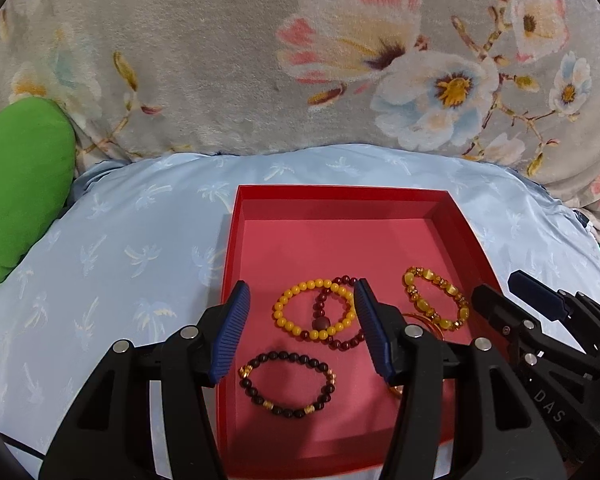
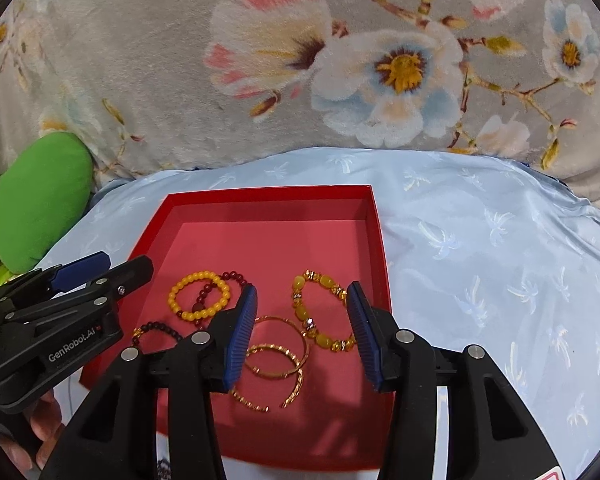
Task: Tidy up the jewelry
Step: 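Withdraw both tools from the box toward the pendant and rings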
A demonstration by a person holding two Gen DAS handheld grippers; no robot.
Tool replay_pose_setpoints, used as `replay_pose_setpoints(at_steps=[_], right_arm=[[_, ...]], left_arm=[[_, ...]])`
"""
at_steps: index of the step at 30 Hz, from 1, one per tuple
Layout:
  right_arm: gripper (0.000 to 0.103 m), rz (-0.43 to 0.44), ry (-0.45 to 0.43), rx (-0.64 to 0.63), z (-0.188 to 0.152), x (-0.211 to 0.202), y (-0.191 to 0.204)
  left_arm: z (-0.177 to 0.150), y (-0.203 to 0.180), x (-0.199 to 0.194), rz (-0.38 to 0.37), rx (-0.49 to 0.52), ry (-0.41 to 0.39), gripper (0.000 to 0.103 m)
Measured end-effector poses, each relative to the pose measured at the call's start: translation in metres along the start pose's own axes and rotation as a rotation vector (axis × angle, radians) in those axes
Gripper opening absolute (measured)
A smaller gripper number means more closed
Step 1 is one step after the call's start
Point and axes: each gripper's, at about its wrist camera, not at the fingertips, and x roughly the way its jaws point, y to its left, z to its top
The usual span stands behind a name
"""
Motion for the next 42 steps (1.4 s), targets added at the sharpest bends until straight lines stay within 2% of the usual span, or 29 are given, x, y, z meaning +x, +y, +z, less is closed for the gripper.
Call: replay_pose_setpoints(at_steps=[15,22,33,42], right_arm=[[0.046,0.014,-0.033,0.002,-0.027,-0.067,0.018],[0.046,0.030,-0.046,0.022,-0.050,-0.101,0.017],[0.046,0.025,-0.009,0.033,-0.133,-0.144,0.011],[0.046,-0.013,0.069,0.084,-0.198,-0.154,-0.011]], left_arm=[[-0.026,-0.007,-0.063,-0.012,0.014,-0.022,0.052],[-0.049,-0.008,-0.094,-0.028,0.003,-0.029,0.052],[-0.123,-0.017,-0.131,-0.062,0.002,0.015,0.052],[-0.179,-0.023,-0.143,-0.065,-0.022,0.073,0.054]])
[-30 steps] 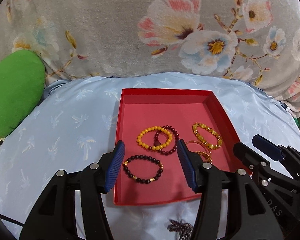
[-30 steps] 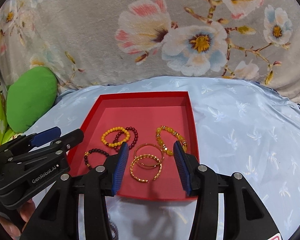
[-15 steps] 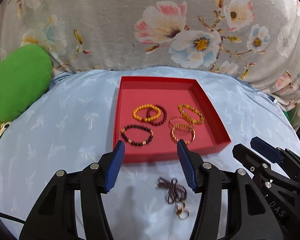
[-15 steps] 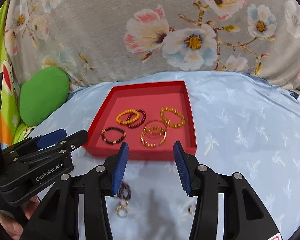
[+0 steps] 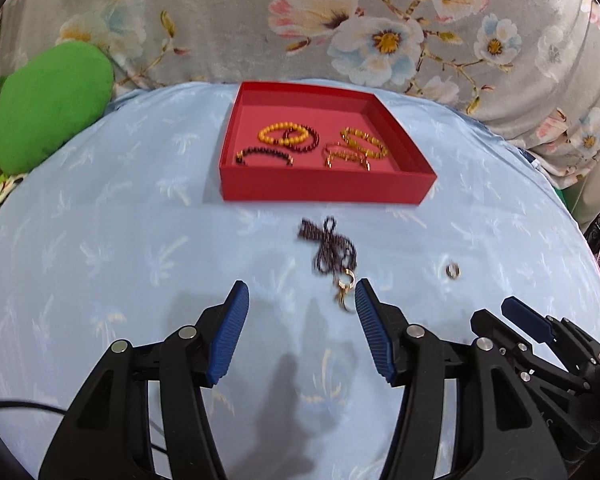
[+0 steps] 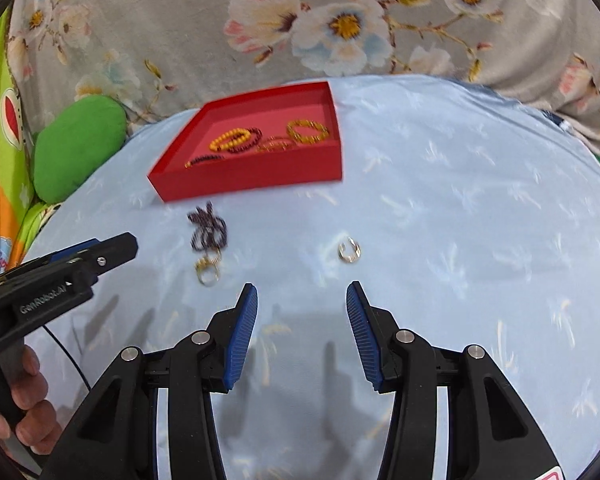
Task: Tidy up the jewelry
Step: 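Withdraw both tools from the box toward the pendant and rings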
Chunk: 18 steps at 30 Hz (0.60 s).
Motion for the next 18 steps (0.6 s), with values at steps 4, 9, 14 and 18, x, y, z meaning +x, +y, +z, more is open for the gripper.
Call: replay_pose_setpoints(at_steps=[4,9,14,18], right_arm=[[0.046,-0.023,0.022,0.003,-0.017,0.004,-0.008],[0.046,-0.034,0.029,0.007,-0.022,0.012,-0.014],[0.046,-0.034,0.028,0.013,-0.022,0.020,-0.016],[0.046,-0.024,0.045,0.028,-0.027,0.028,-0.017]], left_arm=[[-0.015,-0.001,0.003,0.001,-0.010,0.020,0.054],[-0.024,-0.004,0.010,0.000,-0.023,0.043,0.055],[-0.027,-0.006,0.019,0.003,-0.023,0.054,0.055],[-0.025,-0.006,0.024,0.004,-0.024,0.057,0.059]])
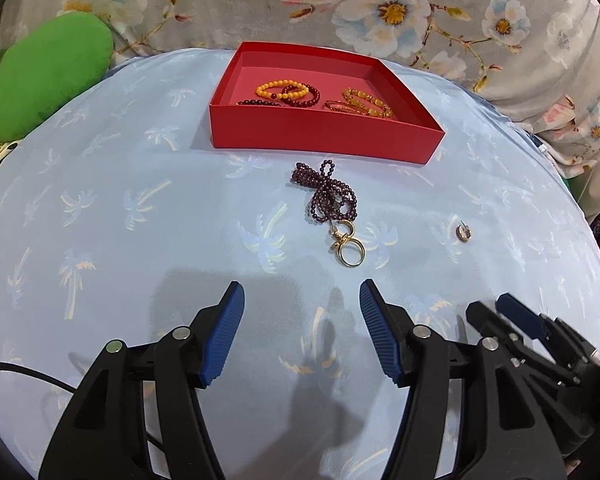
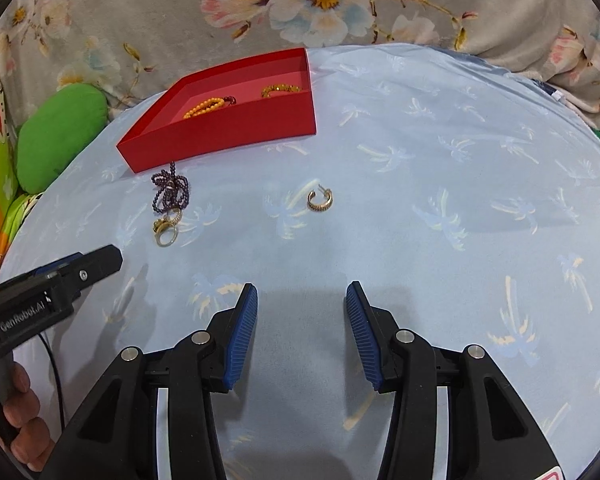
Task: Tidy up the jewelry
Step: 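Withdraw both tools from the box toward the pendant and rings, then grasp the dark red bead pendant with the left tool while the right tool grasps a gold ring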
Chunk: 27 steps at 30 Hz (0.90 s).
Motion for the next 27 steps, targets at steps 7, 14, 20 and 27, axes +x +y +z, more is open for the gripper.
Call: replay_pose_setpoints(at_steps=[7,14,20,27], right_arm=[[0.046,0.014,-0.003,0.008,0.003,0.001,-0.001],[0.046,0.024,0.003,0.004,0.010,0.006,0.002],[0.046,0.039,0.004,-0.007,0.026,0.015,0.011],[0.046,0.067,0.001,-0.030,0.036,0.021,0.027]], left_arm=[[0.031,-0.002,0.013,-0.015,-0.034,-0.017,0.060],[0.058,-0.007,0.044,-0.007,-0.049,-0.007,0.060],[0.063,-0.009,0.065,0.008,-0.018,0.020,0.027],[0.055,0.000,0.056,0.000,0.021,0.006,0.005]])
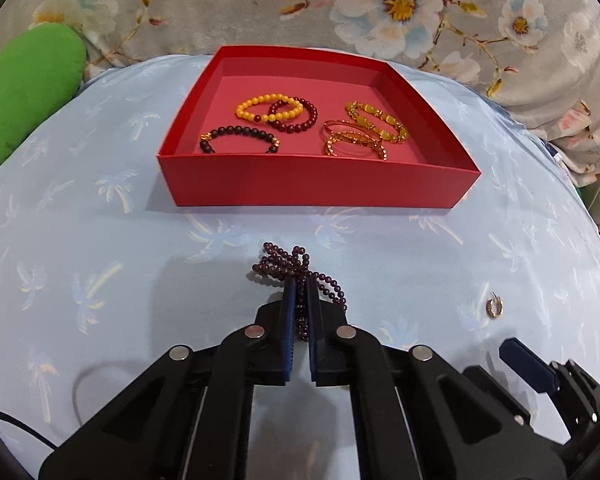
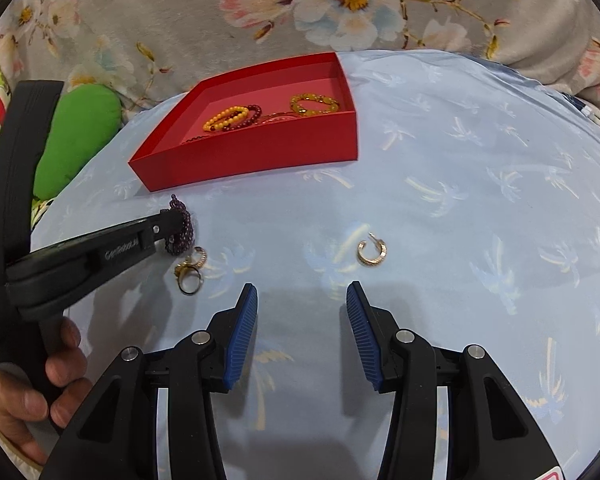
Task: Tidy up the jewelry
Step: 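Grasp the dark red bead pendant with the left tool while the right tool grasps a gold ring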
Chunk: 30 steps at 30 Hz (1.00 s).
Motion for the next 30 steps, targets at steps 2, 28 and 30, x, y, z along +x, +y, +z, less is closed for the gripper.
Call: replay_pose_setpoints(at_steps=[2,28,30], right_arm=[[0.046,0.009,0.002,-0.008,0.001,0.001,0.007],[0.028,0.017,0.033,-0.140,0.004,0.036,0.075],[0.021,0.009,0.031,-0.136,0.003,0.035,0.073]], left_arm=[[-0.002,0.007,-0.008,0.000,-0.013,-0.008,0.005],[-0.027,0.048,-0.028,-0.003,-0.056,0.011,0.005],[-0.027,0.048,-0.028,-0.001,-0.056,0.011,0.005]])
